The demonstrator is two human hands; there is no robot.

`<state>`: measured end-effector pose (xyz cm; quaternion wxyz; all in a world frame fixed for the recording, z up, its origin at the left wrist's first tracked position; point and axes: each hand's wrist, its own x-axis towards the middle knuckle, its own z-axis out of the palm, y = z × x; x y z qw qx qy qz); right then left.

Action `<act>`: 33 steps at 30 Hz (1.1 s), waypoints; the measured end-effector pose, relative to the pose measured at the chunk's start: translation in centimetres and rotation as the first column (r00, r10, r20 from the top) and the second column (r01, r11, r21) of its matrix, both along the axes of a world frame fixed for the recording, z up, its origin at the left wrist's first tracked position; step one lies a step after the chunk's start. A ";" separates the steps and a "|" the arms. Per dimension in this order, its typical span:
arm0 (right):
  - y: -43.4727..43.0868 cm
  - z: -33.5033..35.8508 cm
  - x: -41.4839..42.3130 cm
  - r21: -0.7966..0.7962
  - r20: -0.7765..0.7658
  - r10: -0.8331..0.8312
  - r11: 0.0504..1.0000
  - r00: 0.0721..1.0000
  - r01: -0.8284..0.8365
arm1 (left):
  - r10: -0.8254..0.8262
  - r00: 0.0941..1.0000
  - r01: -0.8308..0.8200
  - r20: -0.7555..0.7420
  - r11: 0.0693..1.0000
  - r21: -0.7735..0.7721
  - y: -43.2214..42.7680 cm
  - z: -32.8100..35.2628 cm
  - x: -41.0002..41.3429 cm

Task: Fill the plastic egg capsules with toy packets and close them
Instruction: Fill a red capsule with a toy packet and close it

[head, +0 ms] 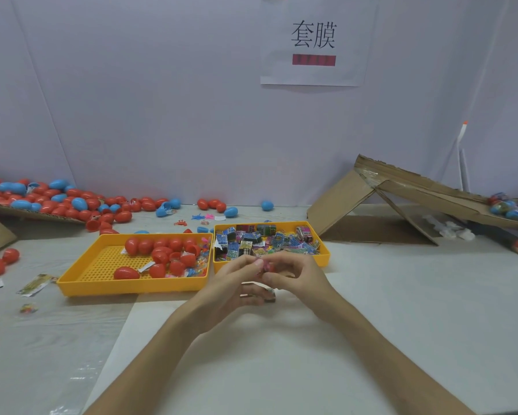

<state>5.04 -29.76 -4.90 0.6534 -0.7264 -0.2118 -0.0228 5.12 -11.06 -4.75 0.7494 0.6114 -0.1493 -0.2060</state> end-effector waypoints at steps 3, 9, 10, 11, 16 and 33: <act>0.0 0.1 0.0 0.017 -0.010 0.000 1.000 1.000 0.001 | -0.024 0.999 0.022 -0.029 0.999 -0.047 0.1 0.0 0.1; 0.0 0.4 0.0 0.058 -0.031 -0.041 0.997 0.999 0.043 | -0.064 0.994 0.051 -0.084 0.989 -0.142 0.5 0.1 0.3; 0.0 0.4 0.0 0.066 -0.035 -0.038 0.997 0.999 0.040 | -0.070 0.994 0.056 -0.088 0.987 -0.153 0.5 0.0 0.3; -0.1 0.4 0.0 0.077 -0.039 -0.035 0.996 0.999 0.038 | -0.073 0.993 0.058 -0.093 0.985 -0.160 0.5 0.0 0.3; -0.1 0.7 -0.2 0.116 -0.046 -0.015 0.993 0.999 0.020 | -0.086 0.991 0.068 -0.103 0.984 -0.163 0.6 -0.1 0.4; -0.2 0.6 0.0 0.196 -0.119 0.019 0.980 0.993 0.005 | -0.028 0.999 0.022 -0.037 0.990 -0.138 -0.1 -0.3 0.0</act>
